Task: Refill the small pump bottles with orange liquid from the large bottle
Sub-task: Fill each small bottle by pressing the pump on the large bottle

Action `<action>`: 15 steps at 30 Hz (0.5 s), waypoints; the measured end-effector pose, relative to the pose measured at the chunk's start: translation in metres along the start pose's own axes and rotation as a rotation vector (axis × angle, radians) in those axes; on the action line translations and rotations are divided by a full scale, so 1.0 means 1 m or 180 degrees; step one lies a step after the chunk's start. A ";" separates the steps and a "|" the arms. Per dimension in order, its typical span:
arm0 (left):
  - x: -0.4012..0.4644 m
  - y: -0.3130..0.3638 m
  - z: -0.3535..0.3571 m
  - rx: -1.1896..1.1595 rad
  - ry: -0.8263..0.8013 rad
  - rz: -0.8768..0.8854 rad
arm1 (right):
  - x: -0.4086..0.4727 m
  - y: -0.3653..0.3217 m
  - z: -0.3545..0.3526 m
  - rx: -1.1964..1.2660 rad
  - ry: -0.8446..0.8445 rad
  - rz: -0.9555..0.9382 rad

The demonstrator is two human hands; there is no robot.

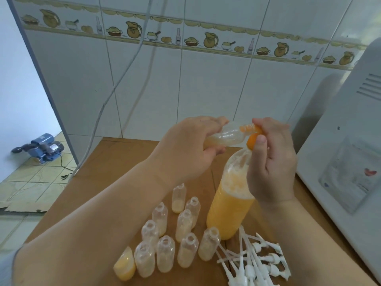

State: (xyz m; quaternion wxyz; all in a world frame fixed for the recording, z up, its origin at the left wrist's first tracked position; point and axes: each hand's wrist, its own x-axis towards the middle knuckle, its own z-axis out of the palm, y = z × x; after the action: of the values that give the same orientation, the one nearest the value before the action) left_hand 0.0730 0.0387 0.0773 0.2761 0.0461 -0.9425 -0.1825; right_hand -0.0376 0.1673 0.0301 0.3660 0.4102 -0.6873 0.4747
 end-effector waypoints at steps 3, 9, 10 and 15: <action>0.001 0.001 -0.007 0.0055 0.0143 0.0032 | 0.010 -0.007 -0.007 0.0008 -0.0080 -0.0014; -0.001 0.004 -0.002 -0.0149 0.0140 0.0019 | 0.002 -0.004 -0.001 0.0081 0.0268 -0.0130; -0.002 0.003 0.000 -0.0153 0.0099 -0.0014 | -0.001 -0.002 0.001 0.0078 0.0258 -0.0098; -0.003 0.003 -0.004 -0.0035 0.0033 -0.0049 | 0.005 -0.006 -0.004 0.0106 0.0026 -0.0018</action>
State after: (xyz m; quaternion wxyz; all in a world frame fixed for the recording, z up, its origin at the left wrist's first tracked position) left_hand 0.0779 0.0407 0.0794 0.2797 0.0528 -0.9397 -0.1896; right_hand -0.0339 0.1690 0.0375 0.3633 0.4163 -0.6767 0.4866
